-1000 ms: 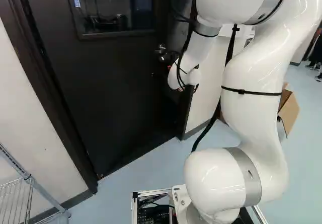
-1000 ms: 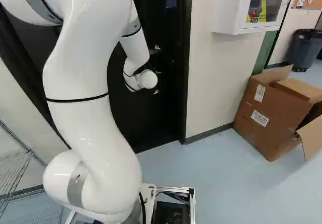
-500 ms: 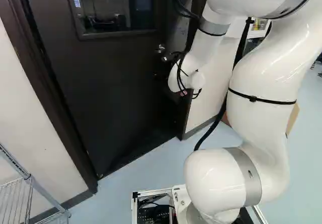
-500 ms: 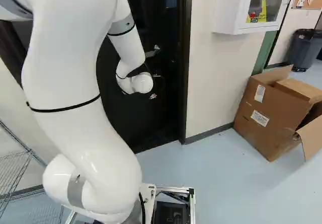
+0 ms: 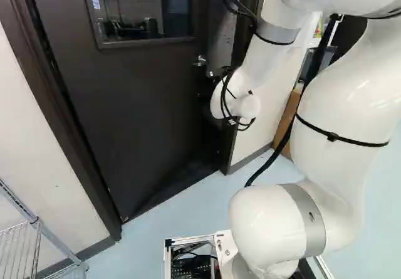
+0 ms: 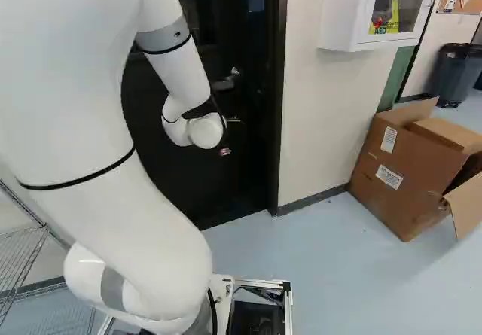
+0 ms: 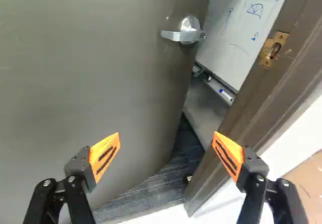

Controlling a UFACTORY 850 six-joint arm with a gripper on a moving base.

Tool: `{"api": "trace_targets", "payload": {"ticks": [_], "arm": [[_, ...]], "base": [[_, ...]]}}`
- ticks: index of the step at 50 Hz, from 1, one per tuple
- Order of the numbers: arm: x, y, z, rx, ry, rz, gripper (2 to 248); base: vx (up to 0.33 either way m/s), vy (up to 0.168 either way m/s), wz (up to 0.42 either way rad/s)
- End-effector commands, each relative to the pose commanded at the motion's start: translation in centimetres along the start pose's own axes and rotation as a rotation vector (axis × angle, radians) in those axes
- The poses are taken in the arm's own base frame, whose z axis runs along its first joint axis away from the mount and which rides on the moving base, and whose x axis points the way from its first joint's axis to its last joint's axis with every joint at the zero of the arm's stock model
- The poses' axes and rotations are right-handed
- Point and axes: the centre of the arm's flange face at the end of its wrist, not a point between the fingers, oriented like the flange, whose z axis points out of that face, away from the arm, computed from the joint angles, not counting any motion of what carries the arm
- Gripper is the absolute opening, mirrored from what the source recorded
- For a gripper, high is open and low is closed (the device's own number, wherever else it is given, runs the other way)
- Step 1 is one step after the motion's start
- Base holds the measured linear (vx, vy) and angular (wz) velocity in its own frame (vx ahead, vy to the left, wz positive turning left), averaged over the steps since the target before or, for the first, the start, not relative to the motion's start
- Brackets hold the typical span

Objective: Open the door and move inside

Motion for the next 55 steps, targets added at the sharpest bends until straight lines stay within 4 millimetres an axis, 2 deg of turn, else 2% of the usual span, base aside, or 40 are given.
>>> {"api": "trace_targets", "payload": {"ticks": [30, 49, 55], "arm": [[-2.3, 0.5, -6.1, -0.153, -0.037, 0.130, 247], [-3.7, 0.0, -9.8, -0.182, -0.031, 0.153, 247], [-3.9, -0.1, -10.4, -0.183, -0.029, 0.153, 247]], "base": [[0.000, 0.000, 0.000], [0.000, 0.000, 0.000], [0.000, 0.000, 0.000]]}}
